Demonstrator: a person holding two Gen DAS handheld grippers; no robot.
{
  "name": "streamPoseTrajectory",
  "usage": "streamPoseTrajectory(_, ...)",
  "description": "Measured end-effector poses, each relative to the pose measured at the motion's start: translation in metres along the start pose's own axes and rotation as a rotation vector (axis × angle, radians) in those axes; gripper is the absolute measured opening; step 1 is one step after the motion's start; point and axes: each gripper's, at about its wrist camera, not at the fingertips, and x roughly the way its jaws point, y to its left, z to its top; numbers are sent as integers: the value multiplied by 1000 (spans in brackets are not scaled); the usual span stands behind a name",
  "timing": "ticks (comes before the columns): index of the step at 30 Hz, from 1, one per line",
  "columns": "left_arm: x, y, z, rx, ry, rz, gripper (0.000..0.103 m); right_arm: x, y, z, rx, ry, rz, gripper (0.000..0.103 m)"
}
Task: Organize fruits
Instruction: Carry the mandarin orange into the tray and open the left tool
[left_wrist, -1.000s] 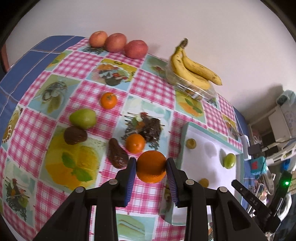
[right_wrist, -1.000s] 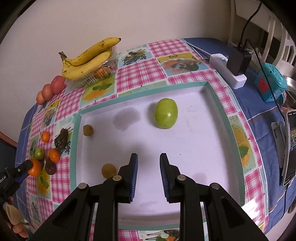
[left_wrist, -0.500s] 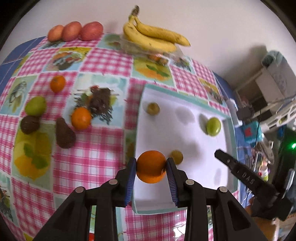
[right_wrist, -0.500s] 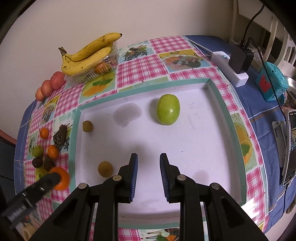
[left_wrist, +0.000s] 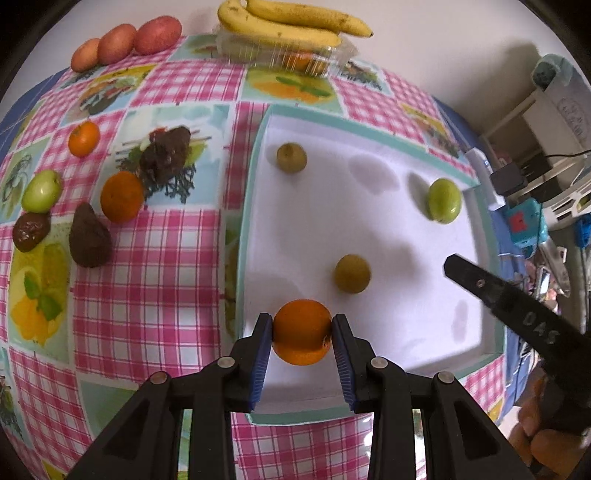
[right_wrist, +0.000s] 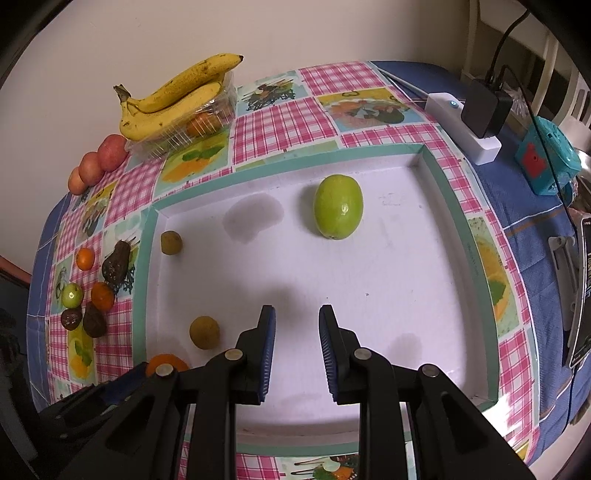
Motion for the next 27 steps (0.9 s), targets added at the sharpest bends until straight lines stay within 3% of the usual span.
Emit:
streamPoseTrajectory(14, 1, -2, 4, 16, 3, 12, 37, 2, 0, 0, 1, 3, -4, 25)
streamPoseTrajectory(17, -3, -5, 5, 30, -1, 21, 43, -1, 0, 1, -1, -6, -9, 25)
streamPoseTrajectory(19, -8, -7, 7, 39, -11, 18, 52, -4, 0, 1, -1, -12, -10, 25)
streamPoseTrajectory(27, -31, 0, 17, 24, -78, 42, 56, -7, 1, 1, -2, -18, -15, 25)
